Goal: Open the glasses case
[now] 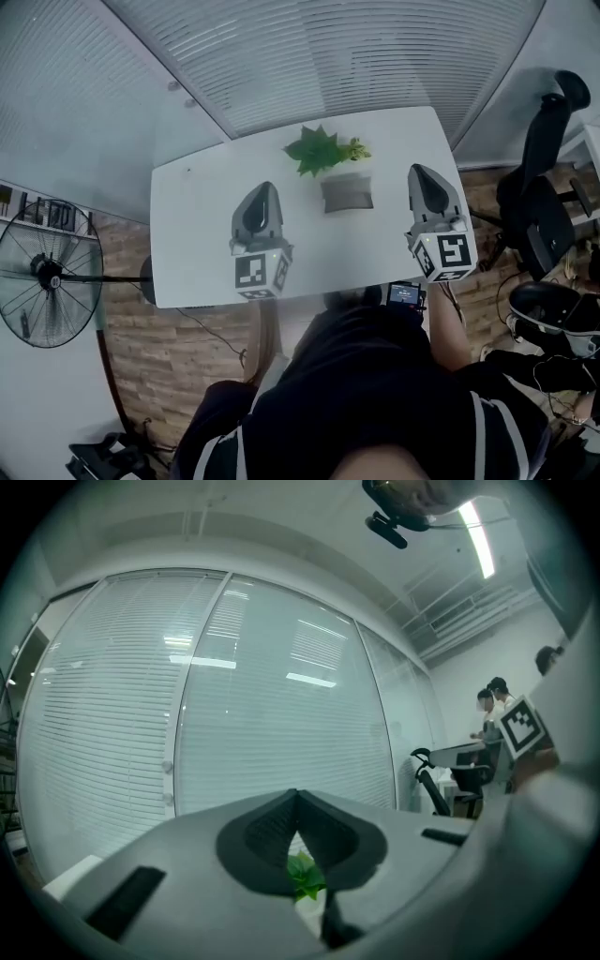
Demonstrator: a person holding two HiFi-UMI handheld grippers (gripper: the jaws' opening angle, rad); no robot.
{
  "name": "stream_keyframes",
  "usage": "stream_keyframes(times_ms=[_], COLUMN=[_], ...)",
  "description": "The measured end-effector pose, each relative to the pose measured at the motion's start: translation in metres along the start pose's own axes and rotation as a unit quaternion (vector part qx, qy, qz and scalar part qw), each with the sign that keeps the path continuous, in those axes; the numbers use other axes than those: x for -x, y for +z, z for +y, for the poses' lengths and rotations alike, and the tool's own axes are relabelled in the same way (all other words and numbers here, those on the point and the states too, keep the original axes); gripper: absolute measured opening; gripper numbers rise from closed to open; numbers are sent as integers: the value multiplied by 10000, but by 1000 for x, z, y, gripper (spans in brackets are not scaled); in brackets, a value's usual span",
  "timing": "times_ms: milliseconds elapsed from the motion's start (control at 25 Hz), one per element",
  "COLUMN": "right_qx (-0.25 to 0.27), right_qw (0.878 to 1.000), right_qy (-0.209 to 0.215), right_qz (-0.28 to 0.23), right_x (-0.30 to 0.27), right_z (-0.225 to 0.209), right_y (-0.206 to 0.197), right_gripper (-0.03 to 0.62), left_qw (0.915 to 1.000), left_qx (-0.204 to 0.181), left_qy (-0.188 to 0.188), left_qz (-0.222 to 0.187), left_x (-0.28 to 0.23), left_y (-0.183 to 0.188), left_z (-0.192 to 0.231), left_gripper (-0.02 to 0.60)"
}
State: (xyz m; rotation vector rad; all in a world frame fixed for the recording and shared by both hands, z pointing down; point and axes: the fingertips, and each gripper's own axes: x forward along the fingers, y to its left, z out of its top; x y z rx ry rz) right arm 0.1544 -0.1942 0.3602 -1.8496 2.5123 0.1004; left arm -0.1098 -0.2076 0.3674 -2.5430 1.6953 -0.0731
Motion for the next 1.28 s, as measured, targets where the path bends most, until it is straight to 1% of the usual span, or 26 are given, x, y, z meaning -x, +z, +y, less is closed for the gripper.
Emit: stream_keyframes(times_ms=[160, 360, 880, 1280], right_qx=[36, 216, 163, 164], right_qw=[10000, 9997, 9996, 9997], right_qy=[-8, -67, -109, -76], right_qz=[-52, 127, 179, 143], right_x=[-1, 1, 3, 2], right_z=[1, 4, 6, 9], right_y=[3, -4, -7, -4], right_gripper=[14, 14, 14, 14], left_qw=[9999, 9999, 9998, 9998], left_qx=[-52, -86, -155, -145], left_qy=[1, -47, -108, -106], left_qz=[-88, -78, -6, -62], left_x=[2, 2, 4, 5], left_y=[4, 7, 7, 10], left_z=[1, 2, 1, 4], left_gripper=[0, 0, 0, 0])
